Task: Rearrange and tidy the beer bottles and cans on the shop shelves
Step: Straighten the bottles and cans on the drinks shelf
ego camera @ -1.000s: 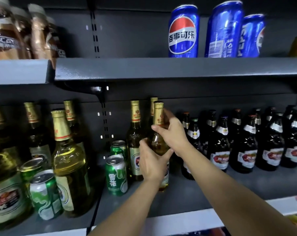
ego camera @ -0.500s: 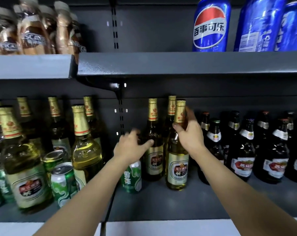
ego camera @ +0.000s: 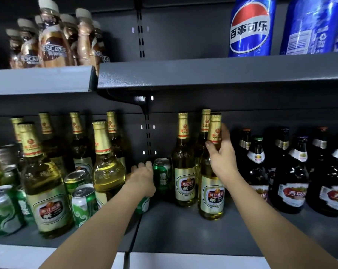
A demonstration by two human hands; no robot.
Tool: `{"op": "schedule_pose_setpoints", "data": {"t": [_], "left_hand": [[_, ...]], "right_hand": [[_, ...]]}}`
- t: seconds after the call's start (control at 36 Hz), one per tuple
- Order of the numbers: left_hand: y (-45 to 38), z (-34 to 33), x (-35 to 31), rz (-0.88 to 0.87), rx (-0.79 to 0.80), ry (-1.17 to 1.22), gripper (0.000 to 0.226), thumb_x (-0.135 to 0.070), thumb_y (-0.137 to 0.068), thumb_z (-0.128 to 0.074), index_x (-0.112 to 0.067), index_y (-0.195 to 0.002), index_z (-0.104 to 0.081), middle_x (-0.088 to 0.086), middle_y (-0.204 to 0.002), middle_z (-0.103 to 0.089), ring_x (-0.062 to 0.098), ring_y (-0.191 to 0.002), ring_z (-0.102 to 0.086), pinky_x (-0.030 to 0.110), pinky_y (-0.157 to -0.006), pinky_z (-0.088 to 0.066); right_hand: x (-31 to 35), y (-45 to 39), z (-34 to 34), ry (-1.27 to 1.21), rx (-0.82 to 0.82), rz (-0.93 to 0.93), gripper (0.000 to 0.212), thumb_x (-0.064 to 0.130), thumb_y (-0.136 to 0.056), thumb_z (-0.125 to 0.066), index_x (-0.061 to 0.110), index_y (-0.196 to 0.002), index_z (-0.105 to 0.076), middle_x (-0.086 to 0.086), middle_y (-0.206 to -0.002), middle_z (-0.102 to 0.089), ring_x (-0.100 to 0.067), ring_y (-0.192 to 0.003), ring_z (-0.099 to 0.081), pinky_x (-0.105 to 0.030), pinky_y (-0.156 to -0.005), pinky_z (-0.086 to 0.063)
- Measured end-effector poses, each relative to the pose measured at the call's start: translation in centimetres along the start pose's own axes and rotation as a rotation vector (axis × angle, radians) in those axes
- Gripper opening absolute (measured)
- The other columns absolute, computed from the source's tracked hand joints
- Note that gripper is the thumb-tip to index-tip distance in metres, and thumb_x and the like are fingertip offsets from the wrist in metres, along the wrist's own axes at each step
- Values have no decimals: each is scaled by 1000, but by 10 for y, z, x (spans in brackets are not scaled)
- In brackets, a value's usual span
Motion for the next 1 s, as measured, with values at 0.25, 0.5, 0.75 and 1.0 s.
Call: {"op": "schedule_pose_setpoints", "data": {"t": [0.25, 0.5, 0.75, 1.0], "left_hand": [[-19, 9, 0, 74, 139, -211, 85, -26, -74, -80, -6, -137, -27, 11, -131, -49, 31, -122, -45, 39, -94, -46], [-41, 29, -21, -37, 78, 177, 62, -12, -86, -52, -13, -144, -30, 16, -143, -41, 33, -125, -47, 42, -100, -46], [-68, 13, -18, -145, 11, 86, 53, -27, -90, -62, -17, -138, -42, 11, -138, -47, 29, -123, -48, 34, -95, -43], [-85, 8, 12, -31, 5, -45, 39, -17, -92, -52, -12, -131, -52, 9, -137, -50, 30, -122, -51, 36, -96, -48]], "right_hand": [[-3, 0, -1, -13, -8, -2, 59, 19, -96, -55, 32, -146, -28, 3, -120, -59, -22, -114, -55, -50, -101, -43], [-6, 0, -2, -31, 4, 6, 61, 18, -96, -55, 31, -148, -26, 2, -120, -59, -21, -113, -55, -48, -99, -44], [-9, -1, -1, -46, 7, -1, 61, 19, -95, -55, 34, -147, -27, 4, -120, -59, -19, -113, -55, -47, -101, -44], [-11, -1, -1, -51, 7, 17, 62, 19, -96, -55, 33, -148, -25, 5, -122, -58, -18, -115, -54, -46, -102, -43]]}}
Point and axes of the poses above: each hand's wrist, its own y-axis away from the middle knuckle, its own z-axis out of the back of the hand, x = y × z, the point moved 1 cm from there along -y, towards the middle knuckle
